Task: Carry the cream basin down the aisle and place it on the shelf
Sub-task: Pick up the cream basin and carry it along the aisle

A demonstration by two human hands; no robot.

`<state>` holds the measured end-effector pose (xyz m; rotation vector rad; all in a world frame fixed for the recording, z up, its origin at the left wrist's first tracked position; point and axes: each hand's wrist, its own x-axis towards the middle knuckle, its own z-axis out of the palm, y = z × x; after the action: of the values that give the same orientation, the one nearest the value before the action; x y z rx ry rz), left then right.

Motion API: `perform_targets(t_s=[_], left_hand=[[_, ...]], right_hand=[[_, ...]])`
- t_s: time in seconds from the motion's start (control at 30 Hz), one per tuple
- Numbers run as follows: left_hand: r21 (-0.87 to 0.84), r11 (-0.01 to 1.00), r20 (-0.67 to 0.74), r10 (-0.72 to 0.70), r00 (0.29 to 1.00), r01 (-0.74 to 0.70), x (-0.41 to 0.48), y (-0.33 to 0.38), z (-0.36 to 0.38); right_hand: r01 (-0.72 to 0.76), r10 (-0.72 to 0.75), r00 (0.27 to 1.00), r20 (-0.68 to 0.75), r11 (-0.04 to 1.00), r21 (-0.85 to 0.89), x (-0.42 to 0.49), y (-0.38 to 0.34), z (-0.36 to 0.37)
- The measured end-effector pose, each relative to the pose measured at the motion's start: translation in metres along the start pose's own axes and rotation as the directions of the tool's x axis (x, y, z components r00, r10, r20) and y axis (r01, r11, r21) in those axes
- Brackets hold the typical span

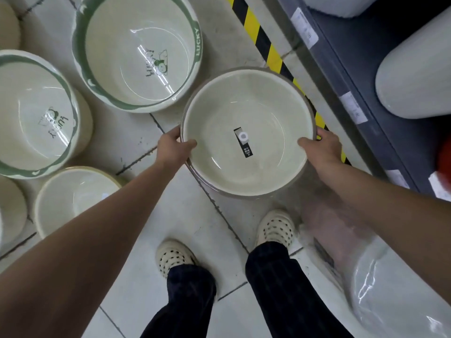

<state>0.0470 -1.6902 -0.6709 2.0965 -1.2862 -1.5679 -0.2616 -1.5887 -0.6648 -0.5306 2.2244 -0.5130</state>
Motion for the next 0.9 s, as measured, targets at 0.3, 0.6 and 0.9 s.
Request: perform_targets(t_s=[0.3, 0.6, 0.9], left_hand=[[0.059, 0.996, 0.004, 0.06, 0.998, -0.06, 0.024, -0.024, 0.012], [0.007, 0.993, -0.035, 0.116, 0.993, -0.115, 0.044, -0.052, 0.032], [0.103, 0.995, -0.006, 0.004, 1.0, -0.003, 0.05, -0.054, 0.028]], right_hand=[[0.064, -0.063, 0.998, 0.017, 0.996, -0.058, 0.024, 0.022, 0.024], [0.014, -0.012, 1.0, -0.012, 0.979, 0.204, 0.026, 0.05, 0.058], [-0.011, 0.009, 0.996, 0.085, 1.0, 0.024, 0.034, 0.042, 0.049]])
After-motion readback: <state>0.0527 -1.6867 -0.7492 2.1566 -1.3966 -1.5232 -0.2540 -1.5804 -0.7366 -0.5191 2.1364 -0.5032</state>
